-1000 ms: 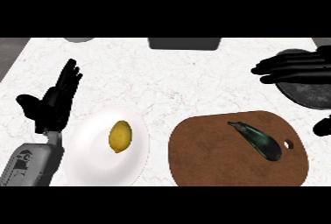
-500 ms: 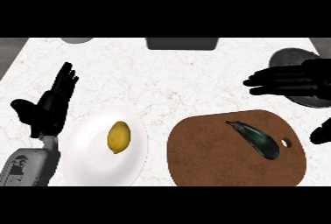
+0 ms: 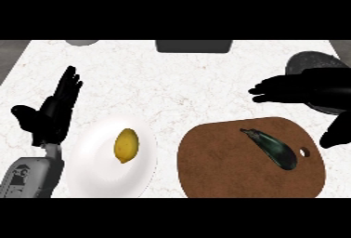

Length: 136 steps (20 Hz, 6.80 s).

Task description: Pick the eggplant from the cutting board and place it in the pan

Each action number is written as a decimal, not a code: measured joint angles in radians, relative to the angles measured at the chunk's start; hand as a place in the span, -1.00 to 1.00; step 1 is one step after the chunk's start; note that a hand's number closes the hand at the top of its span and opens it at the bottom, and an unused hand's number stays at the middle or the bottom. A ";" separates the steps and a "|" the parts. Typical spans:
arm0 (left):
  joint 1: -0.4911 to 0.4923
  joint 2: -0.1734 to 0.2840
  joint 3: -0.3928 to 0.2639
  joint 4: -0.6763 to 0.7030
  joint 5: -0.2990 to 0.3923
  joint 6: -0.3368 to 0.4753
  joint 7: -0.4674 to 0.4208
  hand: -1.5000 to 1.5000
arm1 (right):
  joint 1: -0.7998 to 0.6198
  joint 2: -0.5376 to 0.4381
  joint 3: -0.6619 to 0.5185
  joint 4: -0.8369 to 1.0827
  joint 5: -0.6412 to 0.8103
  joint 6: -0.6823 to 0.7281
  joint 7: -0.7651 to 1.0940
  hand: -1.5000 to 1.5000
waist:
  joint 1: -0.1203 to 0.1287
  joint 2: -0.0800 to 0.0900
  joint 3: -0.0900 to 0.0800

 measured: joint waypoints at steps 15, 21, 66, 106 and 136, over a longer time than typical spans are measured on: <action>-0.006 -0.015 0.014 -0.009 -0.017 -0.007 0.013 0.00 | 0.031 0.040 0.115 -0.020 0.202 -0.069 -0.049 -1.00 | -0.007 -0.003 0.000; 0.003 -0.018 0.025 -0.006 -0.023 -0.022 0.004 0.00 | 0.035 0.076 0.128 -0.001 0.345 -0.101 -0.051 -1.00 | -0.009 -0.003 0.000; 0.039 -0.047 0.085 -0.040 -0.068 -0.036 0.031 0.00 | 0.228 0.513 -0.199 0.293 0.598 -0.122 0.429 1.00 | -0.072 -0.025 -0.011; -0.025 -0.091 0.046 -0.022 -0.095 -0.058 0.026 0.00 | 0.013 0.438 -0.935 0.733 0.653 -1.002 0.714 1.00 | 0.025 0.015 0.003; -0.045 -0.095 0.062 0.007 -0.092 -0.064 0.016 0.00 | -0.021 0.326 -1.356 1.187 0.234 -0.818 0.117 -1.00 | 0.023 0.015 0.006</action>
